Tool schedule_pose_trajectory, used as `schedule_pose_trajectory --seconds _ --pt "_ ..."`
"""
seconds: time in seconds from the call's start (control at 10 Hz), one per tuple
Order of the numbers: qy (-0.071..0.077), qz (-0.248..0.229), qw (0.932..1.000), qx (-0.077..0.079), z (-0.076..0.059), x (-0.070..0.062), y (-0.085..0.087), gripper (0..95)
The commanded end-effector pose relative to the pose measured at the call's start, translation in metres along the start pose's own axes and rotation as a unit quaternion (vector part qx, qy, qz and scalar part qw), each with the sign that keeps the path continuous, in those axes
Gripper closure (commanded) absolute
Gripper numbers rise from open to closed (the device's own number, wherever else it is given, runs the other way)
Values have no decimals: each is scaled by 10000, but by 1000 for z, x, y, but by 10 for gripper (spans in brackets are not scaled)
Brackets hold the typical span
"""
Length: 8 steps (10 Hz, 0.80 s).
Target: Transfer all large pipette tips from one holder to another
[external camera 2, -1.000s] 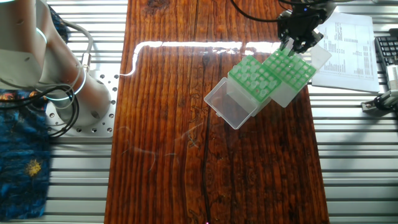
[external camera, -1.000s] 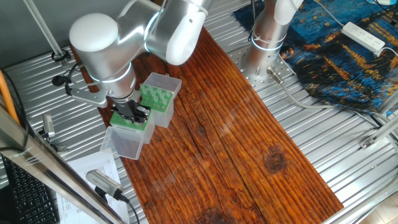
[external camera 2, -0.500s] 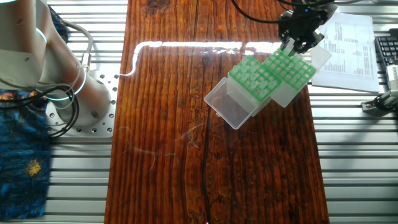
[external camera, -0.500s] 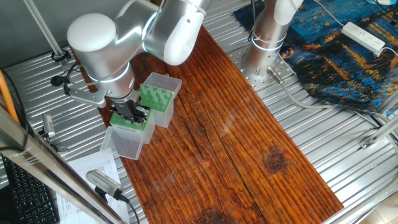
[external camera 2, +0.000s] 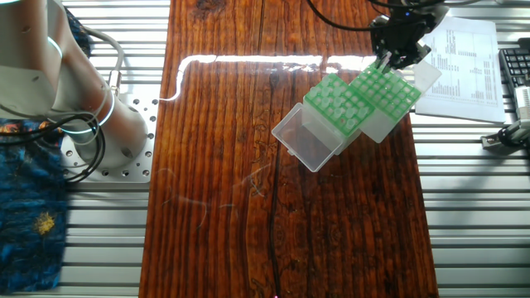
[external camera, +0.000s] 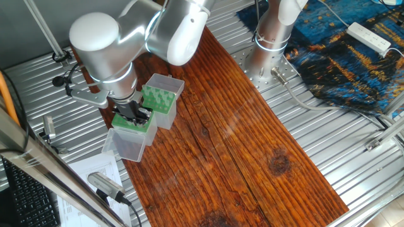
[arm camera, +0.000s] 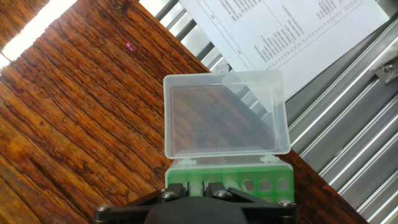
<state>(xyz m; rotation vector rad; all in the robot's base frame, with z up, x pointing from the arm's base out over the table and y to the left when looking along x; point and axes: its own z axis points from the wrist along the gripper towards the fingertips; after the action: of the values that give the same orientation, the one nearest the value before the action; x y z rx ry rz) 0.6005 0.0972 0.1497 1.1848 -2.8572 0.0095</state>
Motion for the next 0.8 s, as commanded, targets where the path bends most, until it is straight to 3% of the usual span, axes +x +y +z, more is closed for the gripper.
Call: schedule_pose_trajectory --seconds 0.1,0.3,0.8 --pt "-18 -9 10000 -17 -1 0 0 950" --pt "-39 -35 10000 -38 -4 2 -1 950" --pt "-26 -75 9999 -84 -28 2 -5 950"
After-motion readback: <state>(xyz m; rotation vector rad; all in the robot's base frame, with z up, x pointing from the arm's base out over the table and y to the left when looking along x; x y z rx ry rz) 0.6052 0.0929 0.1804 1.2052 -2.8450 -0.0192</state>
